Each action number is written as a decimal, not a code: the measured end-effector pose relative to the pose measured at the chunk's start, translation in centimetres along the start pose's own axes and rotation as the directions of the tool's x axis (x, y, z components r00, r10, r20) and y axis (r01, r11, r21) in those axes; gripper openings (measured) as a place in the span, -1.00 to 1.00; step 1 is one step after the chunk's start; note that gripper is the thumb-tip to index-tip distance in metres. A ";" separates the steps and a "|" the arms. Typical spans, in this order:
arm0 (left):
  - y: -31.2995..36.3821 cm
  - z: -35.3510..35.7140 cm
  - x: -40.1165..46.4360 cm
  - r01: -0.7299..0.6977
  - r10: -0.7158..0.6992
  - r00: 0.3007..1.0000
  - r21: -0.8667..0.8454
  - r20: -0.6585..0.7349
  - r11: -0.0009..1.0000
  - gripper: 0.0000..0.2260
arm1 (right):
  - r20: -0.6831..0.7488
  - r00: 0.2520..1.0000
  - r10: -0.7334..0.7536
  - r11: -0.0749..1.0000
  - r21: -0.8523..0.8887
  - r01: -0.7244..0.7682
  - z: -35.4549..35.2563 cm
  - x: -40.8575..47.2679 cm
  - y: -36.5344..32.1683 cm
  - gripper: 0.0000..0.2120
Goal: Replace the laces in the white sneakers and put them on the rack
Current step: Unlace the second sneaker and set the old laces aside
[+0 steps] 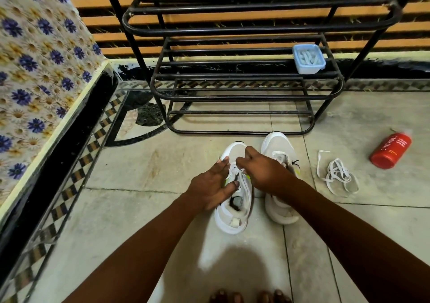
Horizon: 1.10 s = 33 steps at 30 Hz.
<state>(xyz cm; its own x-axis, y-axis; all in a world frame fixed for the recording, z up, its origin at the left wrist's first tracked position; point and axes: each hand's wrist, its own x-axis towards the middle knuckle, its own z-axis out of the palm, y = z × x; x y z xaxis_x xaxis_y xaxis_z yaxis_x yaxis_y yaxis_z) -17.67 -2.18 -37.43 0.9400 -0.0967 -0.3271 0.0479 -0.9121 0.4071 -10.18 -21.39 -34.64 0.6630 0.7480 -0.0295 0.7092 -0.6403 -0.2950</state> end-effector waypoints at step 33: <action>-0.3 1.1 0.2 -0.033 0.038 0.998 0.088 -0.056 0.996 -0.17 | -0.197 0.961 0.193 0.913 0.394 -0.103 -2.5 -0.7 -0.8 -0.82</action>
<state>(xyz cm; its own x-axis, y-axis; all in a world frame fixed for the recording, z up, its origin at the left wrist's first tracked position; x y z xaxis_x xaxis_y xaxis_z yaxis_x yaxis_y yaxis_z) -17.83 -2.38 -38.60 0.9587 -0.1084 -0.2630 -0.0128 -0.9401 0.3408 -10.67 -21.81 -32.02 0.8216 0.5607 0.1028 0.4851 -0.5930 -0.6427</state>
